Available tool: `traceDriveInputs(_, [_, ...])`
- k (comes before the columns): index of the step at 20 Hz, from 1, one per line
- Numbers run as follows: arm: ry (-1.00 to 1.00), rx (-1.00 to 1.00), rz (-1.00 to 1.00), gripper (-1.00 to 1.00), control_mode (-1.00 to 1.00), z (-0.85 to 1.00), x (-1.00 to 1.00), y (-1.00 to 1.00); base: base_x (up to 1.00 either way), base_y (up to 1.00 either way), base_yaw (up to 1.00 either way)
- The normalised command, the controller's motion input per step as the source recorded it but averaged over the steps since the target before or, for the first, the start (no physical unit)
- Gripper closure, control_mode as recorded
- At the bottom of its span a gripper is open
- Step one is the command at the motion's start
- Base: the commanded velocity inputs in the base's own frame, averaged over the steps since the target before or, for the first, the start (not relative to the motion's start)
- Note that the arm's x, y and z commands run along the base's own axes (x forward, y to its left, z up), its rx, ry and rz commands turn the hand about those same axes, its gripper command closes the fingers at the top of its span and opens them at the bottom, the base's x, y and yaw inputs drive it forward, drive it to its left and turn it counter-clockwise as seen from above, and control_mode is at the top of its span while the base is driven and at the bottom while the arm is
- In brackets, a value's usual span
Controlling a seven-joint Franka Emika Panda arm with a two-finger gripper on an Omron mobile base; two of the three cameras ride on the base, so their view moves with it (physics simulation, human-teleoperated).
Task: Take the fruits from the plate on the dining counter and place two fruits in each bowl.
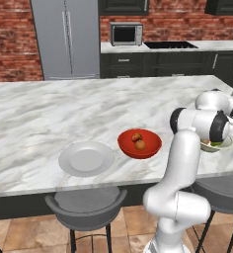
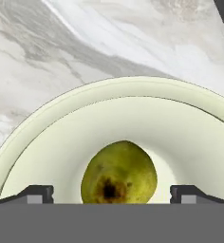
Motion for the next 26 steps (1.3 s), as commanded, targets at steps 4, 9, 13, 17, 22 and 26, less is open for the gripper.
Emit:
traceDriveInputs(4, [-0.01,-0.04,-0.06,-1.00,-1.00,0.41,-0.25,0.23,0.00,0.00,0.00])
traceDriveInputs(9, [0.00,0.00,-0.04,-1.00,-1.00,0.48,-0.49,0.37,0.00,0.00,0.00])
traceDriveInputs(13, [0.01,0.00,0.00,-1.00,-1.00,0.44,-0.20,0.56,0.00,0.00,0.00])
traceDriveInputs(17, [0.03,-0.01,0.00,-1.00,-1.00,0.40,-0.15,0.59,0.00,0.00,0.00])
traceDriveInputs(22, [0.00,-0.07,0.01,-1.00,-1.00,0.11,-0.40,0.84,0.00,0.00,0.00])
traceDriveInputs(26, [0.03,-0.18,0.41,-1.00,-1.00,0.18,-0.36,0.84,0.00,0.00,0.00])
